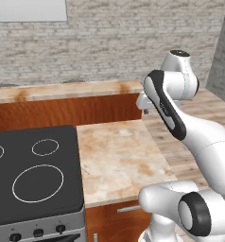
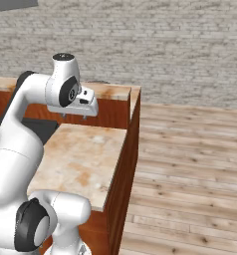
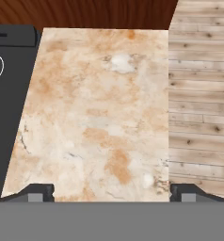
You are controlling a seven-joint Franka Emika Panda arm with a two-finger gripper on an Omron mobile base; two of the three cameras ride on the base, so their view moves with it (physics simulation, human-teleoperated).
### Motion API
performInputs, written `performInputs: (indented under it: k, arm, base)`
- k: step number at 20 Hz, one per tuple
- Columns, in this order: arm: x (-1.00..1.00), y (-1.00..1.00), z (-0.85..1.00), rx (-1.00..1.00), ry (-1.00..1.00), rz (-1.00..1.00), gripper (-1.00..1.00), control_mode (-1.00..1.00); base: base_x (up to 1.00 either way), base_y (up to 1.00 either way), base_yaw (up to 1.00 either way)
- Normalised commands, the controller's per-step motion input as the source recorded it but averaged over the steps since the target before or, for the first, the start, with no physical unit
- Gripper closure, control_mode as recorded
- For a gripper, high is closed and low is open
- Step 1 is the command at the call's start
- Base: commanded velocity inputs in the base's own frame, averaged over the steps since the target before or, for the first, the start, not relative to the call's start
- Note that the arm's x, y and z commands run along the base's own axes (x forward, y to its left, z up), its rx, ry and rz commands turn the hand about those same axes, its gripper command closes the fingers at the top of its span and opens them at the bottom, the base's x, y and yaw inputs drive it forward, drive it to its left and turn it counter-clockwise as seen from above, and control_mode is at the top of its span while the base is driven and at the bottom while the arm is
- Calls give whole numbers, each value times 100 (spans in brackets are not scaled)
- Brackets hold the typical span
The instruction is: Take a straw from the drawer in front and place it inside the glass cup on the dining counter.
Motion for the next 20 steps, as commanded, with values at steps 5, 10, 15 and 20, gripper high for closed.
performInputs:
  k: [5, 10, 15, 20]
  arm:
    - [0, 0, 0, 0, 0, 0, -100, 100]
    - [0, 0, 0, 0, 0, 0, -100, 100]
    - [0, 0, 0, 0, 0, 0, -100, 100]
    - [0, 0, 0, 0, 0, 0, -100, 100]
  base:
    - [-24, -1, 0]
    - [-49, -6, 0]
    - [-61, -7, 0]
    - [-38, -13, 1]
